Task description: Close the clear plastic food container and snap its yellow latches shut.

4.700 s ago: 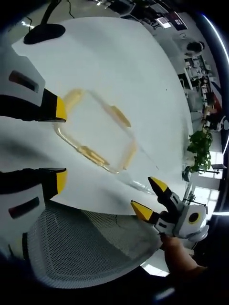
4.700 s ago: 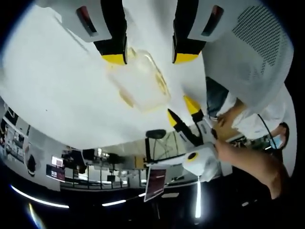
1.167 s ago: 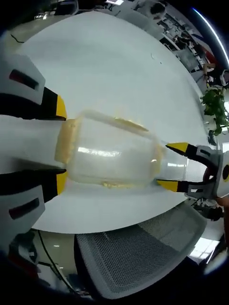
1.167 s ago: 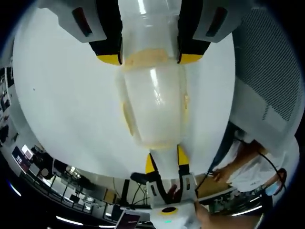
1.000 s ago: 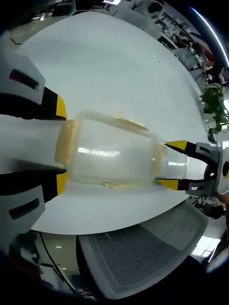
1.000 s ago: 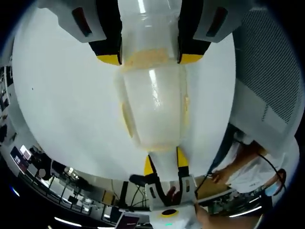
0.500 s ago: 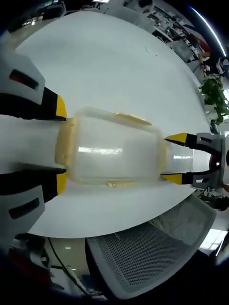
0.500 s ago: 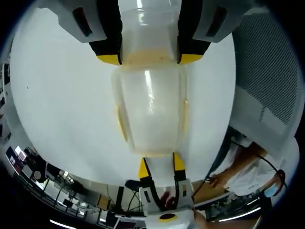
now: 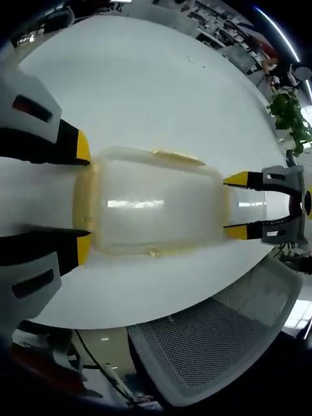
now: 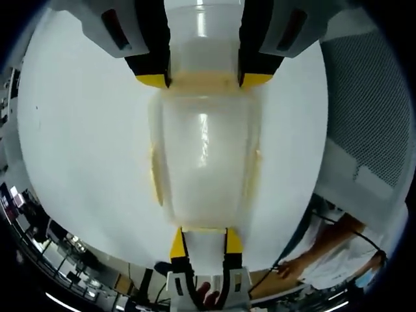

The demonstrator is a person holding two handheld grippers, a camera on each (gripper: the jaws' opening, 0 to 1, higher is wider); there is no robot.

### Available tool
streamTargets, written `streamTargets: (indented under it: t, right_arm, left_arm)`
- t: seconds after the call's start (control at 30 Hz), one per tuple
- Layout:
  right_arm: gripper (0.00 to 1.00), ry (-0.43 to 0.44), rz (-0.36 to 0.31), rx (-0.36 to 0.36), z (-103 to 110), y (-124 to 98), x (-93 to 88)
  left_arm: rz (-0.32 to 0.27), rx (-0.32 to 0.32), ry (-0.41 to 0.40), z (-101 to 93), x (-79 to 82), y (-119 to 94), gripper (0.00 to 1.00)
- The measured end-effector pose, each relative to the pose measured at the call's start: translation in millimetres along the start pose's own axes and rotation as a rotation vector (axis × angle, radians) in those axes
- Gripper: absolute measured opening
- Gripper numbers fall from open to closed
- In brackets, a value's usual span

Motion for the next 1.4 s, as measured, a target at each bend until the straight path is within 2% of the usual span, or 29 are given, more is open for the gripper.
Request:
streamTargets:
  t: [0.2, 0.4, 0.47, 0.6, 0.87, 1.27, 1.4]
  right_arm:
    - [0.4, 0.021, 0.013, 0.015, 1.3, 0.2, 0.8]
    - [0.4, 0.01, 0.106, 0.022, 2.5, 3.9, 2.8]
    - [0.4, -0.003, 0.127, 0.027, 2.6, 3.8, 2.7]
    - [0.4, -0.012, 0.146, 0.034, 1.8, 3.7, 1.9]
    - [0.41, -0.013, 0.109, 0.043, 1.4, 4.6, 0.6]
    - [0.4, -0.009, 0.105, 0.046, 1.7, 4.0, -1.5]
    - [0.39, 0.021, 0.062, 0.038, 1.8, 2.6, -2.3]
  left_arm:
    - [0.016, -0.022, -0.014, -2.3, -0.1, 1.4, 0.38]
    - [0.025, -0.045, -0.021, -2.4, -0.3, 2.2, 0.39]
    - [0.022, -0.061, -0.029, -1.5, -0.6, 2.8, 0.39]
    - [0.013, -0.078, 0.003, -1.6, 0.1, 3.5, 0.39]
    - [0.028, -0.087, 0.016, -1.1, 0.4, 4.1, 0.4]
    - [0.043, -0.077, -0.003, -2.3, 1.6, 4.5, 0.39]
    - [0.047, -0.08, -0.002, -2.2, 1.8, 4.6, 0.38]
Point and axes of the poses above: the point that each gripper's makers call its tool centre point, and the gripper's own axes: y roughly forward along the fingers, z roughly to its left, x roughly out of its top, the point moved 3 cm from there along -y, roughly backward along the fingers, and after that the axes turned 2 degrees about -z, right-handed, at the moved point
